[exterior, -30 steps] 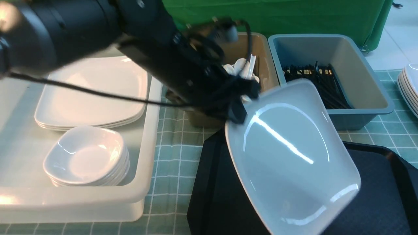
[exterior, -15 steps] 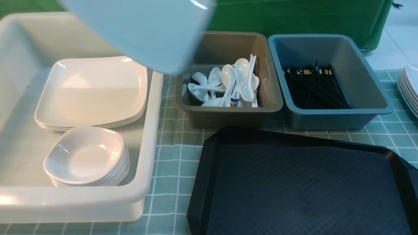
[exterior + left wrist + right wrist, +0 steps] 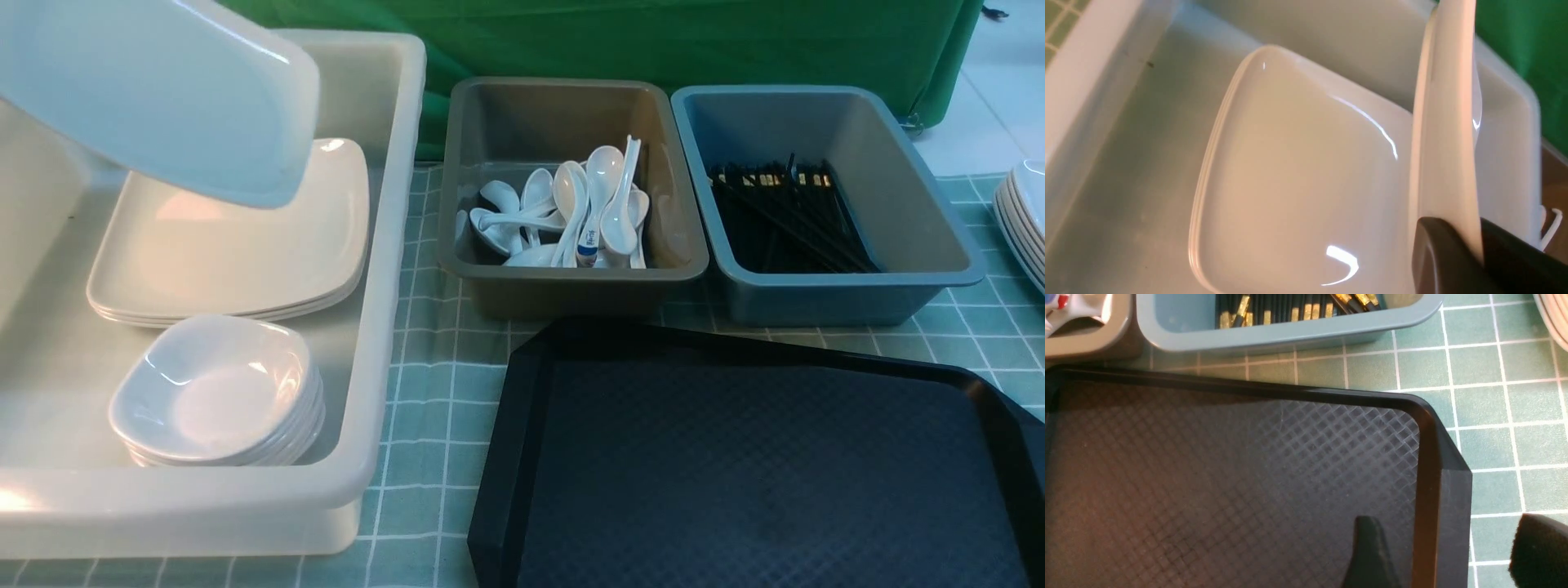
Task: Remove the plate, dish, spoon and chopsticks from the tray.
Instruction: Use the left arm to put the plate into the large storage box on the left
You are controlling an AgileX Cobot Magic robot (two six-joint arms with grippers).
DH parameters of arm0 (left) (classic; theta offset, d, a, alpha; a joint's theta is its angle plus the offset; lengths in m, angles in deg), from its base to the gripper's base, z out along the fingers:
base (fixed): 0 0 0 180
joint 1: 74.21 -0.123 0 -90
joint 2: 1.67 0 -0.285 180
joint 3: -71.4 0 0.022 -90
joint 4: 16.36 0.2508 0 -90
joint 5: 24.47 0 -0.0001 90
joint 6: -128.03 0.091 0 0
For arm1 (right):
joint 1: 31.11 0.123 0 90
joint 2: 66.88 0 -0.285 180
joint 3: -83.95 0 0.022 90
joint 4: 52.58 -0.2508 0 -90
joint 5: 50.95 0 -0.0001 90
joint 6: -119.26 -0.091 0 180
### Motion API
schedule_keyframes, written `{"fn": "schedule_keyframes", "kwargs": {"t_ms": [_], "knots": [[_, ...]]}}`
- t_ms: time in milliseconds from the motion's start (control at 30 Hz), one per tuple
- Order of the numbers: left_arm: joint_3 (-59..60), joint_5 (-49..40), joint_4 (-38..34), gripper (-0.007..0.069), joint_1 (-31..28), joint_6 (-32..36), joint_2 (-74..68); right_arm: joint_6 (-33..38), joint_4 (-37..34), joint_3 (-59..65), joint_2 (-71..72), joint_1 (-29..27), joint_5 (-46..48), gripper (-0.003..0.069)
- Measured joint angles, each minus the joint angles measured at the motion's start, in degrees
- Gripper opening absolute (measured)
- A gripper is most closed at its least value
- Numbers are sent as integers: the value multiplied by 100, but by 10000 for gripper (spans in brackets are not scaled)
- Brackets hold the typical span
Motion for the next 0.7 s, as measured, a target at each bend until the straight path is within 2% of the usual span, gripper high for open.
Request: {"fn": "schedule_keyframes", "kwargs": {"t_ms": [133, 400, 700], "knots": [[0, 58, -11, 29, 109, 56, -425, 0, -6, 0, 0, 0, 0, 470], [0, 659, 346, 20, 722, -59, -1051, 0, -6, 0, 0, 0, 0, 470], [0, 801, 1547, 27, 813, -463, -1182, -5, -6, 0, 0, 0, 5, 470]]}}
